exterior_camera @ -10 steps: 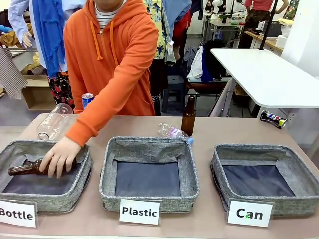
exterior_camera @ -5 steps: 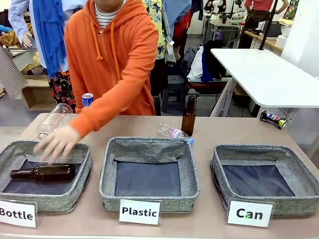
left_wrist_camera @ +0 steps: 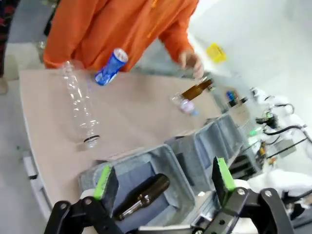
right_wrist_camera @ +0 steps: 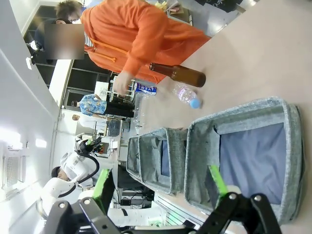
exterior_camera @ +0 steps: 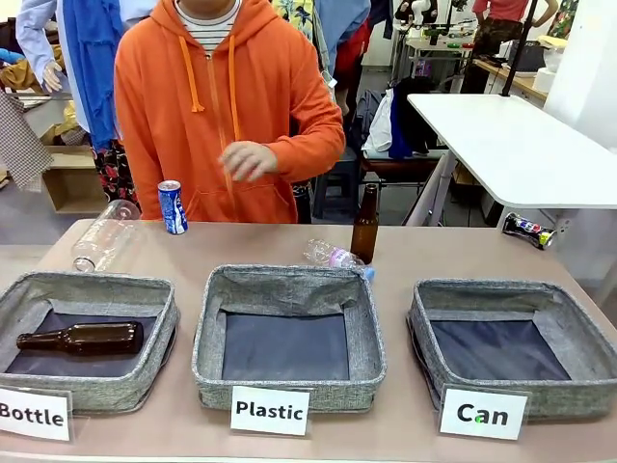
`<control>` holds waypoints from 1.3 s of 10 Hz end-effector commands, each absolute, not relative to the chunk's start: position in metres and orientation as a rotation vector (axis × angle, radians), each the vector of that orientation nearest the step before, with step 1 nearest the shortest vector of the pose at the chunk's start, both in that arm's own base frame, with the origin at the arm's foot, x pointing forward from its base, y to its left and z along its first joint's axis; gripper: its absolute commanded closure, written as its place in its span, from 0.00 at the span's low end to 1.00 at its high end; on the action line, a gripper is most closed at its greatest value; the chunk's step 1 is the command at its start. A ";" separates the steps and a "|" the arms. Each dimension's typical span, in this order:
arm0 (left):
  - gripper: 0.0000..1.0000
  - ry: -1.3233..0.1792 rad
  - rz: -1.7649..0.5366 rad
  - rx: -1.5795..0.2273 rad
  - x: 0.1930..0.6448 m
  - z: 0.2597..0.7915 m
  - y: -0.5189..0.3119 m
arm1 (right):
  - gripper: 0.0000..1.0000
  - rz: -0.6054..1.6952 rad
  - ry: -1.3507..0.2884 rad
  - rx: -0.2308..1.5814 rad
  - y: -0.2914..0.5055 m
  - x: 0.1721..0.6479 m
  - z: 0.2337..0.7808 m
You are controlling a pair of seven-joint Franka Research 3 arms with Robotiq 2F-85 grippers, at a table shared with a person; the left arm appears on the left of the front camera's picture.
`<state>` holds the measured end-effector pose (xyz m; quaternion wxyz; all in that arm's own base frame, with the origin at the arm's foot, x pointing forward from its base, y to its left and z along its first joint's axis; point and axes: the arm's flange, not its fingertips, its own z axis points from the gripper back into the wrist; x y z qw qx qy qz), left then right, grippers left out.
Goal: Sort the can waste into the basket.
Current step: Pick up the can waste from the table and place it in the right Fabric basket.
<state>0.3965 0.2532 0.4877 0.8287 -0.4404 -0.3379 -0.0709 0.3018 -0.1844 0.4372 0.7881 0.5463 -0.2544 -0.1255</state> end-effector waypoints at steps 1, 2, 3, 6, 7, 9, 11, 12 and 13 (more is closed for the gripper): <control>0.00 -0.601 -0.256 -0.804 0.428 0.467 0.182 | 0.00 -0.260 -0.568 1.189 -0.186 0.304 0.439; 0.00 -0.591 -0.310 -0.732 0.445 0.460 0.148 | 0.00 -0.260 -0.568 1.189 -0.186 0.304 0.439; 0.00 -0.586 -0.368 -0.699 0.464 0.455 0.123 | 0.00 -0.260 -0.568 1.189 -0.186 0.304 0.439; 0.00 -0.670 -0.561 -0.591 0.514 0.418 0.065 | 0.00 -0.260 -0.568 1.189 -0.186 0.304 0.439; 0.00 -0.700 -0.611 -0.558 0.526 0.409 0.054 | 0.00 -0.260 -0.568 1.189 -0.186 0.304 0.439; 0.00 -0.623 -0.562 -0.578 0.515 0.419 0.050 | 0.00 -0.260 -0.568 1.189 -0.186 0.304 0.439; 0.00 -0.623 -0.562 -0.578 0.515 0.419 0.050 | 0.00 -0.260 -0.568 1.189 -0.186 0.304 0.439; 0.00 -0.623 -0.562 -0.578 0.515 0.419 0.050 | 0.00 -0.260 -0.568 1.189 -0.186 0.304 0.439; 0.00 -0.636 -0.570 -0.556 0.524 0.413 0.046 | 0.00 -0.260 -0.568 1.189 -0.186 0.304 0.439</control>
